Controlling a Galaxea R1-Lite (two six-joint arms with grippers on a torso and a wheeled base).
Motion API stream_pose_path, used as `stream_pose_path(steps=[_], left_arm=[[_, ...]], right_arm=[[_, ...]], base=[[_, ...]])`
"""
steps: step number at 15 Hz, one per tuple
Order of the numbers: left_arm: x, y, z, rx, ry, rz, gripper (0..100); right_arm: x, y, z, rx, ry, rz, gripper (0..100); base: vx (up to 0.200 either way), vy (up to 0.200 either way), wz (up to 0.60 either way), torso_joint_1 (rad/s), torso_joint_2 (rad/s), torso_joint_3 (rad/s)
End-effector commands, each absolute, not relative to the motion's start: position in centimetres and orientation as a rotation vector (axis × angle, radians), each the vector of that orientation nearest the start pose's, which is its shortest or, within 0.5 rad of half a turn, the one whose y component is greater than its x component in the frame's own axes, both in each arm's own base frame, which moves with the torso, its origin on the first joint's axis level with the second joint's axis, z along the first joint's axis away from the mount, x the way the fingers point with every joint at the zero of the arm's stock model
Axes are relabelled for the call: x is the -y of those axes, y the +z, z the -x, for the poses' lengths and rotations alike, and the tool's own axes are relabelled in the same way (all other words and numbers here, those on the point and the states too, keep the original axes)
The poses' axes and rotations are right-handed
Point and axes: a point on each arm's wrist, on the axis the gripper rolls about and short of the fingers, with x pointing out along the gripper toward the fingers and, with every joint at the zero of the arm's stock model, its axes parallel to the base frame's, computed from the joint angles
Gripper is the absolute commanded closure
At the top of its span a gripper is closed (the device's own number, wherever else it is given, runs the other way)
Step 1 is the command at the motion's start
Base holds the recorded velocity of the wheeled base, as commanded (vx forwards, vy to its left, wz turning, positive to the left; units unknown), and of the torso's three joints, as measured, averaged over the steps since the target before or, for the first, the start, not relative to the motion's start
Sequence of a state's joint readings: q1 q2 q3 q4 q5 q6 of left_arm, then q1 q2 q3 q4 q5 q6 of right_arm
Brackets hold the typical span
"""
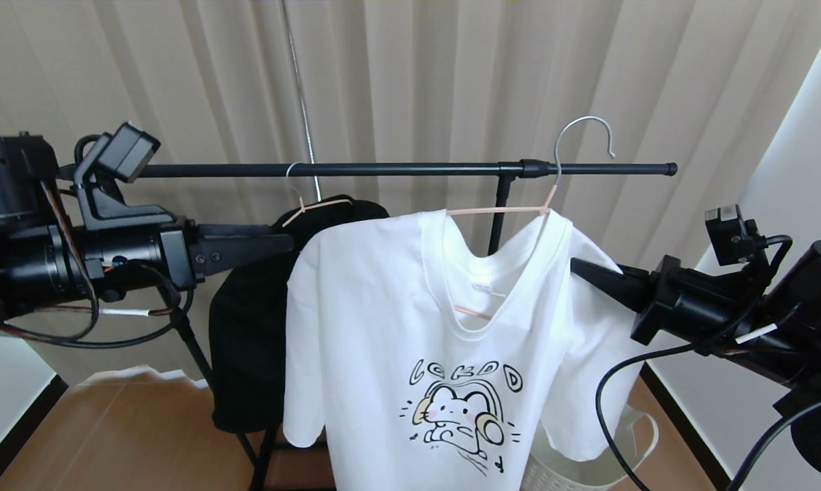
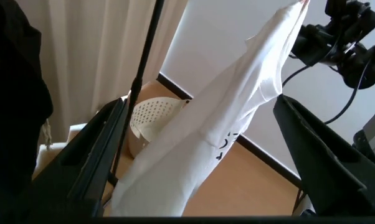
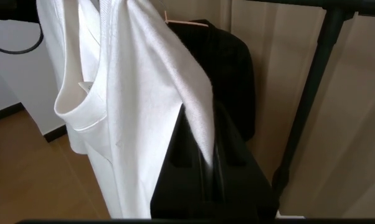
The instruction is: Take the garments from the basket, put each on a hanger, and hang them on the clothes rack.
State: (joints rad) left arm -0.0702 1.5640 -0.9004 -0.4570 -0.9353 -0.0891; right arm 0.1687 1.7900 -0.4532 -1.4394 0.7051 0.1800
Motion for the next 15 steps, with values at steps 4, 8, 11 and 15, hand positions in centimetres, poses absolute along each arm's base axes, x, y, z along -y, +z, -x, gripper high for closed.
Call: stream_pose_path(steps=[4,8,11,15], left_arm=[[7.8,30.4,-28.6,-0.248,-1.148,0.008,0],[10.7,30.1,-30.1,-0.397,-1.226,-0.038,0],[13.4,28.8,-31.9,-0.458,-1.192,-0.224,0],[15.5,28.7,-32.4,-0.407,-1.262,-0.338,0]], right_arm=[[-6.3,13.8,-27.4,-0.021,0.880,-0.153,100],[-6.5,13.2,-27.8,-0.040,0.883,-0.158,100],[-7.4,13.0,-27.5,-0.050,0.913,-0.158,100],[-7.9,12.6,-27.3,-0.067,0.928,-0.159,100]], base=[[0.000,0.000,0.00,0.000,0.00,0.000],[0.000,0.000,0.00,0.000,0.00,0.000],[0.000,0.000,0.00,0.000,0.00,0.000],[0.000,0.000,0.00,0.000,0.00,0.000]])
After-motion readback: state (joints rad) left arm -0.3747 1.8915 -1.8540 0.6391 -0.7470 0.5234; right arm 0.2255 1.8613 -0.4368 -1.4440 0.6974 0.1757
